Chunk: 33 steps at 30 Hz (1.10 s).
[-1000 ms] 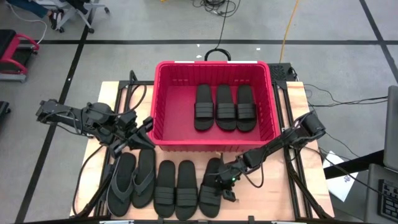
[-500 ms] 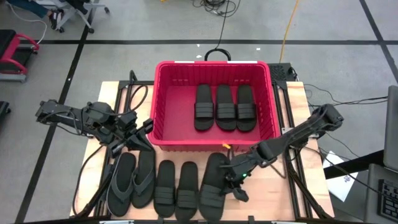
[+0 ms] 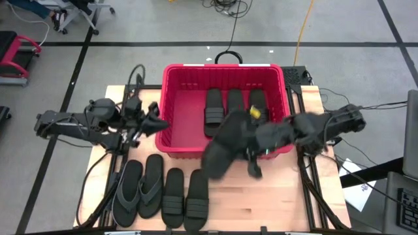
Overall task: Pick and place slides into bin
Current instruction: Put the black slide into the red bin
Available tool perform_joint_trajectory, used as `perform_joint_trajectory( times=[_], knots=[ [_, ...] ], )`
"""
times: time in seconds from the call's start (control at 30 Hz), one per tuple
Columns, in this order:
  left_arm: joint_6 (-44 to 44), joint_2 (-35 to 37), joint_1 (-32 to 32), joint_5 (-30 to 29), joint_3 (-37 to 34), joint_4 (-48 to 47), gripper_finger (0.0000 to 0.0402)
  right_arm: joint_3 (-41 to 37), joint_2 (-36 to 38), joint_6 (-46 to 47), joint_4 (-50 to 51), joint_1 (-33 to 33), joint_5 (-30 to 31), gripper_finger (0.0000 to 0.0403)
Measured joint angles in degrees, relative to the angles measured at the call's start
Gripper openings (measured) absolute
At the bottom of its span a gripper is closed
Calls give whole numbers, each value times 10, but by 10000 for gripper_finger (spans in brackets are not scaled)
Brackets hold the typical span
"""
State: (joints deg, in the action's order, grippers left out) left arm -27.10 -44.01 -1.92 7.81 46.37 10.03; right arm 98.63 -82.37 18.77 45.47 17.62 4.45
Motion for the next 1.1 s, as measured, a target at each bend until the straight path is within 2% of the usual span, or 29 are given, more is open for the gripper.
perform_joint_trajectory(
  times=[0.1,0.27,0.4,0.53,0.63,0.77,0.9,1.1],
  knots=[
    [-2,-3,52,0,0,2,33,0,39,-41,49,-54,52,4],
    [-22,-25,146,23,0,1,33,1,90,-143,128,-167,49,4],
    [-53,-50,222,77,0,13,33,1,104,-225,146,-269,-13,4],
    [-67,-79,279,144,5,44,32,1,94,-307,146,-349,-123,4],
    [-60,-107,298,179,38,13,32,1,69,-350,137,-389,-203,4],
    [25,-153,308,241,122,-58,33,1,30,-394,127,-414,-261,4],
    [149,-202,313,303,234,-177,33,1,-9,-427,125,-421,-312,4],
    [307,-274,326,298,391,-400,40,1,-38,-428,74,-411,-314,4]
  ],
)
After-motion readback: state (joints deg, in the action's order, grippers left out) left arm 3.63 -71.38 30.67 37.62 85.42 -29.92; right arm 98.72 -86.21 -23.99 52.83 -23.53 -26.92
